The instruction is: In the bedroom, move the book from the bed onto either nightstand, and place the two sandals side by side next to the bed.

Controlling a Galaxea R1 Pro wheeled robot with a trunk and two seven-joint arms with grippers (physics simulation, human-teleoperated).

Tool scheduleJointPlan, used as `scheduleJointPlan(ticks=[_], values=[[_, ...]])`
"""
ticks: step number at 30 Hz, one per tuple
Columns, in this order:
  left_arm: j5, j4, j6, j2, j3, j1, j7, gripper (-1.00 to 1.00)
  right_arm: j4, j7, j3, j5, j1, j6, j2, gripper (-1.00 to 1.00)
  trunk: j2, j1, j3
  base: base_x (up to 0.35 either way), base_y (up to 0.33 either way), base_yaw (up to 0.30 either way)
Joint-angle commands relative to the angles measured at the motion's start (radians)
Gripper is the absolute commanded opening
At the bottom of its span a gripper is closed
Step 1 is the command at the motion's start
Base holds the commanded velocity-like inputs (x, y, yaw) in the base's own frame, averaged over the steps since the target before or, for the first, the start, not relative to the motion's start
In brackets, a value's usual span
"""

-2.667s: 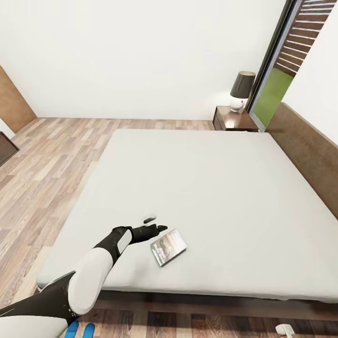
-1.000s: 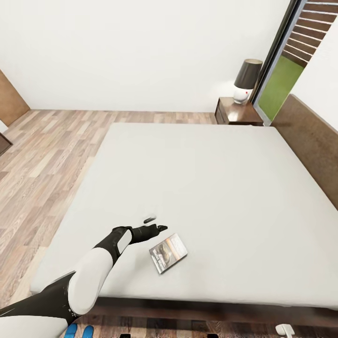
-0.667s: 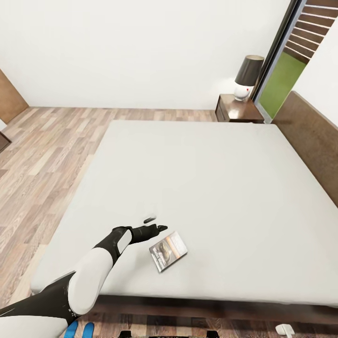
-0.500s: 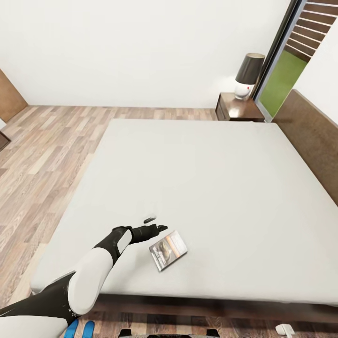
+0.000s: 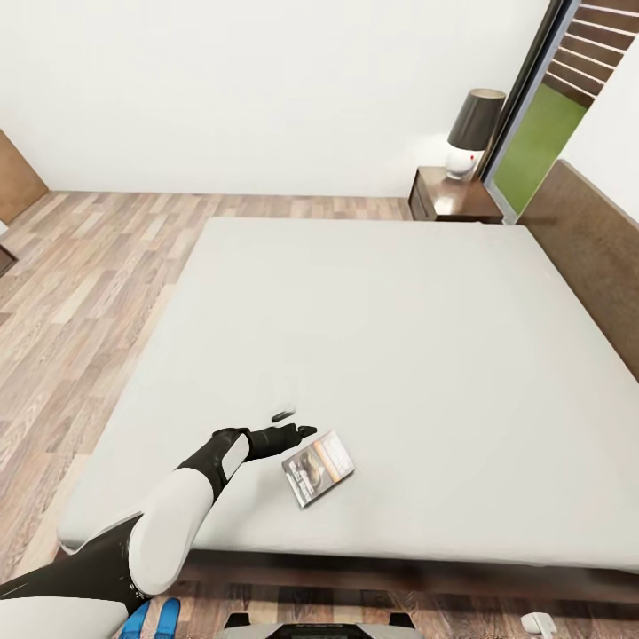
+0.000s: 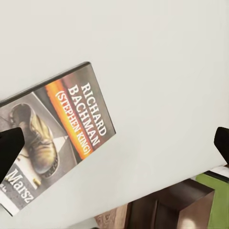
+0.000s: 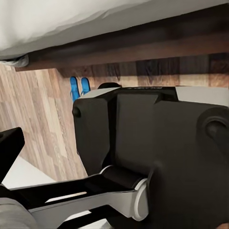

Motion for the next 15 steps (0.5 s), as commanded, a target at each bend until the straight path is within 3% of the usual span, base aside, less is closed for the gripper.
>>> scheduleJointPlan(ticks=[1,15], values=[[-0.010,-0.003,0.007,-0.001,0.009,0.000,-0.005,1.00,0.001,0.003,0.002,-0.006,-0.001,0.002,0.000,1.00,-0.002,0.000,-0.003,0.000,0.000,0.000],[-0.011,-0.003,0.007,-0.001,0.009,0.000,-0.005,1.00,0.001,0.004,0.002,-0.006,-0.001,0.003,0.000,1.00,-0.002,0.000,-0.025,0.000,0.000,0.000]])
